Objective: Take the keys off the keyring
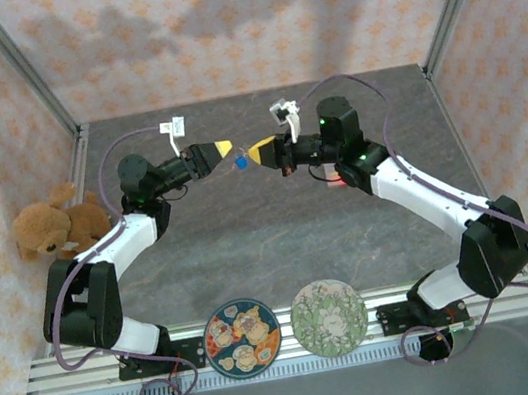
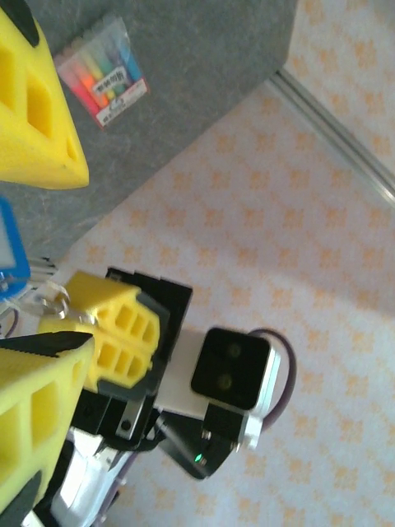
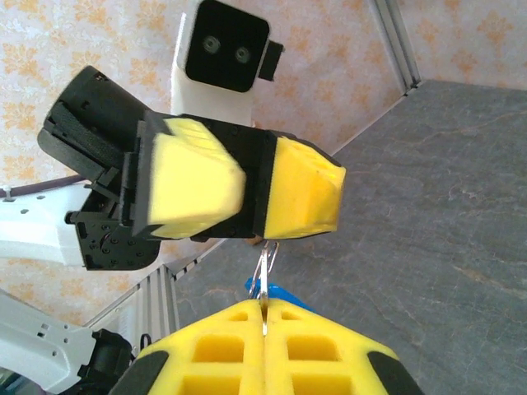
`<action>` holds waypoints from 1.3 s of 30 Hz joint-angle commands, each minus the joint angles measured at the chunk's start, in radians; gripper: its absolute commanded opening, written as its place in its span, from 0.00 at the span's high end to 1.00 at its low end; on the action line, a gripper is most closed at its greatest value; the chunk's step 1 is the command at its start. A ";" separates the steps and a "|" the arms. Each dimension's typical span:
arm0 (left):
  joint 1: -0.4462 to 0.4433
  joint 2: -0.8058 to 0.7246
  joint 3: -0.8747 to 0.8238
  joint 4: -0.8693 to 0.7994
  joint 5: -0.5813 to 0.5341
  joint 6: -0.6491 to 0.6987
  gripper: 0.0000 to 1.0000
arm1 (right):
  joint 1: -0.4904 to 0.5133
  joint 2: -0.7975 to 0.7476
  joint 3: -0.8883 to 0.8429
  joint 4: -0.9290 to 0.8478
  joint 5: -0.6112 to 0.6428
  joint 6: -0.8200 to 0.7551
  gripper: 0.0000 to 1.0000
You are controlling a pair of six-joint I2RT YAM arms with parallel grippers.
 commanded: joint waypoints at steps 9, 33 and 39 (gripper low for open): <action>-0.028 0.002 0.007 0.054 0.066 0.002 0.54 | -0.002 0.030 0.056 0.013 -0.101 0.022 1.00; -0.027 0.042 0.016 0.256 0.090 -0.158 0.74 | -0.003 0.024 0.071 0.003 -0.085 0.025 1.00; -0.027 0.017 0.013 0.163 0.094 -0.089 0.74 | -0.004 0.026 0.078 0.016 -0.082 0.034 1.00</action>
